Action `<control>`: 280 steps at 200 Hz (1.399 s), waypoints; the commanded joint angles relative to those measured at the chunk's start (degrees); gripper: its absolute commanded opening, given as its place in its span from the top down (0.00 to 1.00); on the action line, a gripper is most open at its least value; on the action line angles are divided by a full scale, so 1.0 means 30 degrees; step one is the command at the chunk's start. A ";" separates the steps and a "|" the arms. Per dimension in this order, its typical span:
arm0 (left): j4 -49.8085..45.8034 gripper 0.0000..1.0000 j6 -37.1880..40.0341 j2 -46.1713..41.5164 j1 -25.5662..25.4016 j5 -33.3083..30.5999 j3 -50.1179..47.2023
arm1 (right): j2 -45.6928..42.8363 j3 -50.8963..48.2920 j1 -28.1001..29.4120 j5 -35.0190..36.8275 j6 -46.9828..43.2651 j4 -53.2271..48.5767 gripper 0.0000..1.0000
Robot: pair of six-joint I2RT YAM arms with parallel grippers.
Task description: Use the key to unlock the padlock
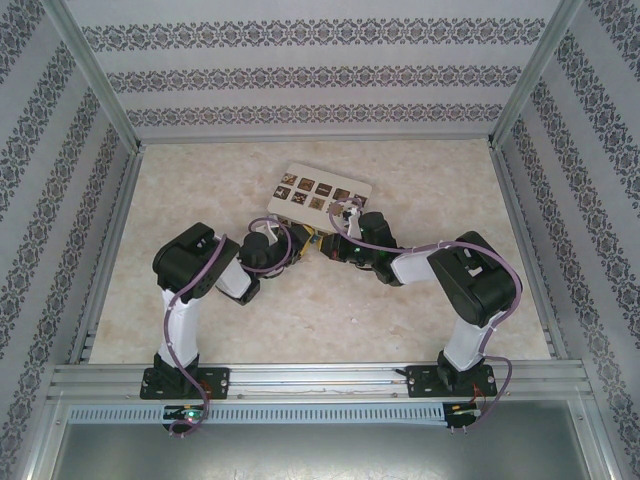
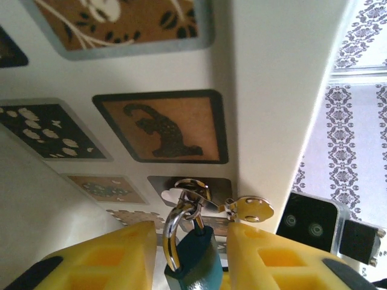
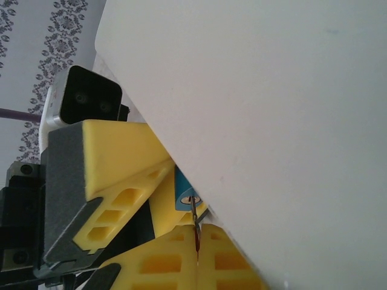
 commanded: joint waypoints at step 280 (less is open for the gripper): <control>-0.4933 0.94 -0.1266 -0.4565 -0.0339 0.0307 -0.0354 | -1.0075 -0.2315 0.0456 0.4200 -1.5092 -0.4342 0.47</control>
